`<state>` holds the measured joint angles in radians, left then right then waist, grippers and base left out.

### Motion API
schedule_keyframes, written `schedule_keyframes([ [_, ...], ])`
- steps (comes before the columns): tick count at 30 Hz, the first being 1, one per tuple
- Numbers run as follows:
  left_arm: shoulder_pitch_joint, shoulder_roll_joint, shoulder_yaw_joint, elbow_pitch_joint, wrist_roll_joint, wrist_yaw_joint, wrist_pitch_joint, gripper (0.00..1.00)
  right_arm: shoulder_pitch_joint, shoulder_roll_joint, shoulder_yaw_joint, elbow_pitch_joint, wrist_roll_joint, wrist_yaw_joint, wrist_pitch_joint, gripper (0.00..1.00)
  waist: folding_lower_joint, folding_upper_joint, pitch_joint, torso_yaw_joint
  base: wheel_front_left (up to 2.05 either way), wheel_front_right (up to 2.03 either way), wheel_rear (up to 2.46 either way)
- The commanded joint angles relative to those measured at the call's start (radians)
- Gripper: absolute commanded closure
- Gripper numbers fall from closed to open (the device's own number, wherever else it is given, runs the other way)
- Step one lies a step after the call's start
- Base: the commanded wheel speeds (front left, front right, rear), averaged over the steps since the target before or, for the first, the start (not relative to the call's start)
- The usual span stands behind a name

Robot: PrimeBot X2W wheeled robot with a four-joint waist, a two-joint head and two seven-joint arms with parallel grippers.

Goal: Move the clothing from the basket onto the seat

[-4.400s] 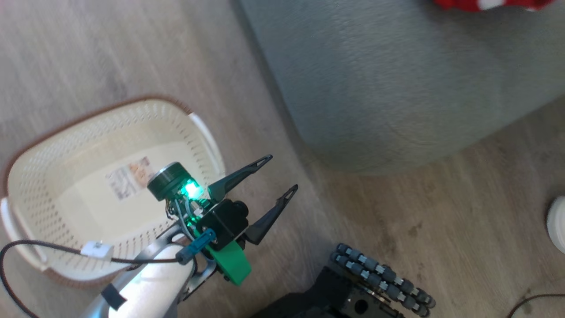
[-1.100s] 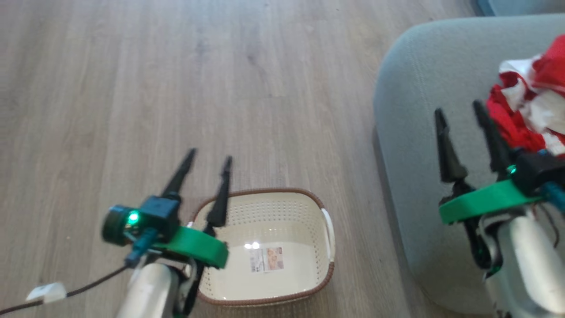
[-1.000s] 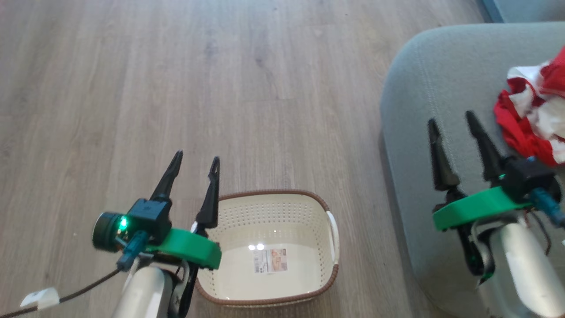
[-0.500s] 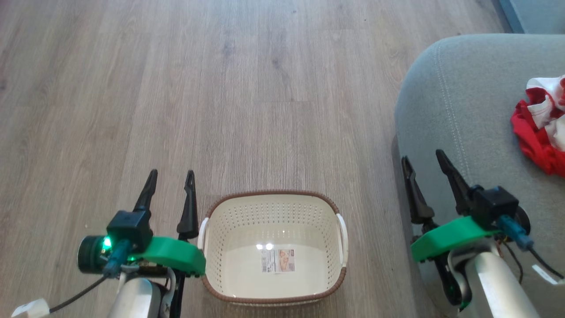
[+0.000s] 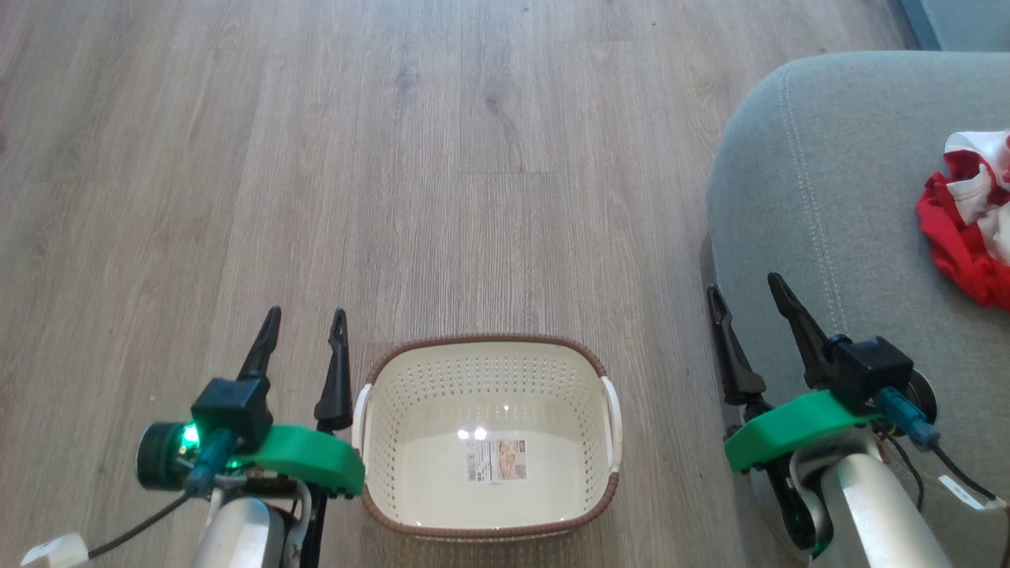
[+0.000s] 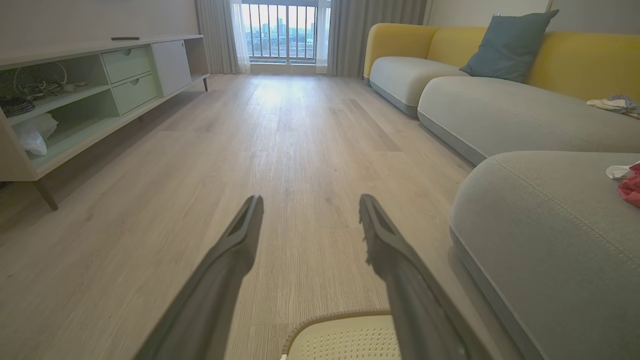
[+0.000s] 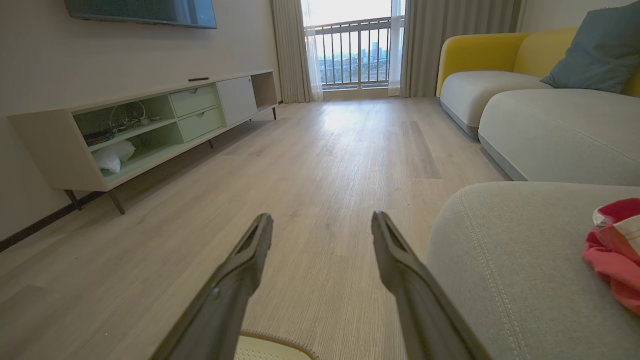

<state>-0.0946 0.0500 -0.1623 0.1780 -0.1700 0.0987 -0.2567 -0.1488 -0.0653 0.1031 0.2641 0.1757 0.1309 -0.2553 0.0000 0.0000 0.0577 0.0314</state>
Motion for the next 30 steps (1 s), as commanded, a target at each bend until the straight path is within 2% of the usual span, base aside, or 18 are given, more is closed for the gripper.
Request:
schedule_keyframes([
  [1,-0.014,0.0,0.042,-0.044,0.009,0.001,-0.005,0.0,-0.011,0.01,0.02,-0.03,-0.004,0.0,-0.006,0.0,0.0,0.0,-0.002,-0.001,0.0,0.0,0.0],
  [9,-0.007,0.0,0.046,-0.052,0.035,0.006,-0.005,0.0,-0.011,0.012,0.019,-0.032,-0.006,0.0,-0.006,0.0,0.0,0.0,-0.004,-0.005,0.0,0.0,0.0],
  [16,-0.001,0.0,0.056,-0.043,-0.005,-0.019,-0.005,0.0,-0.013,0.013,0.021,-0.031,-0.009,0.0,-0.006,0.0,0.0,0.0,-0.006,-0.011,0.0,0.0,0.0],
  [19,-0.002,0.0,0.059,-0.057,-0.022,-0.045,-0.005,0.0,-0.012,0.014,0.02,-0.031,-0.01,0.0,-0.006,0.0,0.0,0.0,-0.007,-0.014,0.0,0.0,0.0],
  [30,0.008,0.0,0.08,-0.052,-0.063,-0.081,-0.005,0.0,-0.008,0.015,0.02,-0.03,0.01,0.0,-0.006,0.0,0.0,0.0,-0.011,-0.018,0.0,0.0,0.0],
])
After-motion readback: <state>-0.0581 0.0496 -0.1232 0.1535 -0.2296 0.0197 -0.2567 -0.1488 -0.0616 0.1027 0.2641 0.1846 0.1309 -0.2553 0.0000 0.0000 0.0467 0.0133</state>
